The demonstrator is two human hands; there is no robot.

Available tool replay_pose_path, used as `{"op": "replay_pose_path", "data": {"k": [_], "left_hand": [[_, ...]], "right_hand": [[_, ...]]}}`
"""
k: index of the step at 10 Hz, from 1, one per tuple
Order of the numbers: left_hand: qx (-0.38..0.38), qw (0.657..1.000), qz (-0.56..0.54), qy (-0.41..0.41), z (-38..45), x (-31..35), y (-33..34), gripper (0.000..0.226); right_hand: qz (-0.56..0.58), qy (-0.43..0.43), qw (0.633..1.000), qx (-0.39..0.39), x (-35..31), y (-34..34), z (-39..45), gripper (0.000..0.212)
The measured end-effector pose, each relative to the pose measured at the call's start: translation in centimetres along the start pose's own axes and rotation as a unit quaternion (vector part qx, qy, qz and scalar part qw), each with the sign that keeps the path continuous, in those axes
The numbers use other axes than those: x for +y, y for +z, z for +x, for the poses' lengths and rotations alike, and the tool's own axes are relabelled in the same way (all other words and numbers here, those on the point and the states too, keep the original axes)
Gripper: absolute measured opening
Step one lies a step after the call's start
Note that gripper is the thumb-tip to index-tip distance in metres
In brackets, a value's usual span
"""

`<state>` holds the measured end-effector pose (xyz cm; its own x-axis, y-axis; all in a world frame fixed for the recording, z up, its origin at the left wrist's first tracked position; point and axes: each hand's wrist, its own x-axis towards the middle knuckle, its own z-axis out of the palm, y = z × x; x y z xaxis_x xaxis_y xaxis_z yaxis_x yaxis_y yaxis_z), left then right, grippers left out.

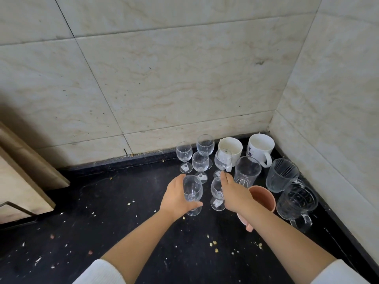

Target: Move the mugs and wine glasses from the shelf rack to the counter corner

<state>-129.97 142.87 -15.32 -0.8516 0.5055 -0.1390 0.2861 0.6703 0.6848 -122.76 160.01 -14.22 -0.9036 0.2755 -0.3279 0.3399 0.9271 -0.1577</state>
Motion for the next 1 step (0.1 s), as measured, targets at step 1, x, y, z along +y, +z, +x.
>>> {"op": "replay_pose_path", "data": {"k": [1], "left_hand": [[0.034,0.991,0.112,0.062,-0.08,1.20,-0.46,0.068]], "right_hand": [[0.013,-0.005,1.000,0.004,0.29,-1.53,-0.75,0.087]]}}
